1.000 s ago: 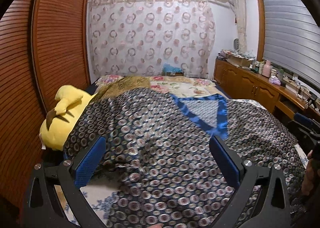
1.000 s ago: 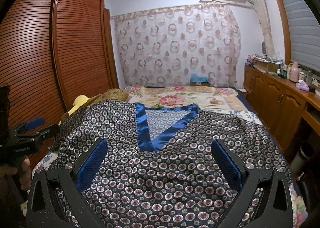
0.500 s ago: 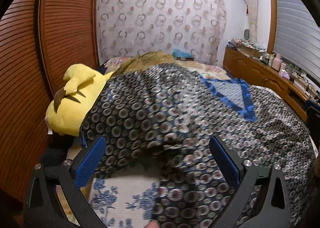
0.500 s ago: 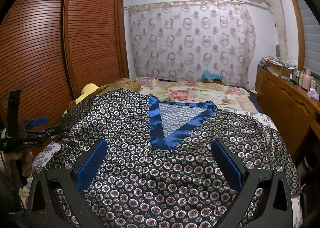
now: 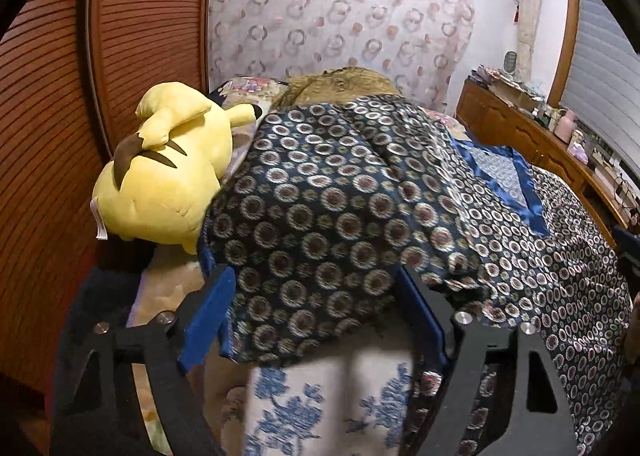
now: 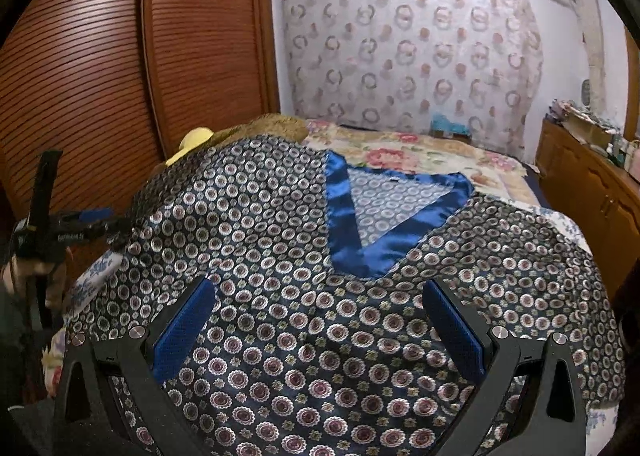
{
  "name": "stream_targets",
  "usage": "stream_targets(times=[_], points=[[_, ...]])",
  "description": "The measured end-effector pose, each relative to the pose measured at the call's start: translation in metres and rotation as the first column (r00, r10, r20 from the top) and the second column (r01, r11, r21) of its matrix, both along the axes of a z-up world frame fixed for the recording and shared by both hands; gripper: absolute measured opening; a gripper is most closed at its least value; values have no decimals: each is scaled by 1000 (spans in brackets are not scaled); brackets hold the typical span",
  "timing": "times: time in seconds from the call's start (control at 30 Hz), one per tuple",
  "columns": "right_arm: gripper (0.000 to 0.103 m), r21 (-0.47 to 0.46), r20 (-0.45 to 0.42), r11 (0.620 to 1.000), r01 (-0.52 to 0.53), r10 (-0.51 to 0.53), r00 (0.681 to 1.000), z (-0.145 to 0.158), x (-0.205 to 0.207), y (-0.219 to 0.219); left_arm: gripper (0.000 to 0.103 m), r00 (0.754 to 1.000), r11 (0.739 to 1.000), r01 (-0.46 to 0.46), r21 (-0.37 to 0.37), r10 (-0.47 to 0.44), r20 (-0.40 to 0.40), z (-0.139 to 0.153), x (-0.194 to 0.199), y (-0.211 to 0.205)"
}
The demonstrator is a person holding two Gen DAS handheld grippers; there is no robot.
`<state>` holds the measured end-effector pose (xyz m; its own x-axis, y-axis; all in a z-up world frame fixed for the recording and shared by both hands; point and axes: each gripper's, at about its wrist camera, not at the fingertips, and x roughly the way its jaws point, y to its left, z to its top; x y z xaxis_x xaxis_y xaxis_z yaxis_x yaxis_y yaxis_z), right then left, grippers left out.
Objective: Fold small clothes
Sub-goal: 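Grasp the robe's side edge with the left gripper and lift it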
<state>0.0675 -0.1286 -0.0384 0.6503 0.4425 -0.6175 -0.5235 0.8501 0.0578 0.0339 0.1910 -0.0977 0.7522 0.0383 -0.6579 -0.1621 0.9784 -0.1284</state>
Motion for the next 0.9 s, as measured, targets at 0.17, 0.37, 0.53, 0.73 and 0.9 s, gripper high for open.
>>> stream_targets(times=[0.17,0.37,0.53,0.73,0.9], points=[[103,-40,-26,999,-38,37,999,-6,1,10,69,1000,1000,-6,-18,6,-22,-2,10,19],[103,-49,-58,997,-63,60,997,-16,2,17,68,993,1000,-10,-30,6,-121,-21,24,33],[103,-34,-101,990,-139,135,986,-20,2,19,68,992,995,-24,-100,11,-126,-26,21,44],[103,-33,-106,988,-150,145,984,-21,2,20,68,989,989,9,-146,-30,-142,-34,21,39],[103,-34,-110,986,-162,157,981,-23,0,20,61,986,990,27,-137,-49,-162,-34,21,32]])
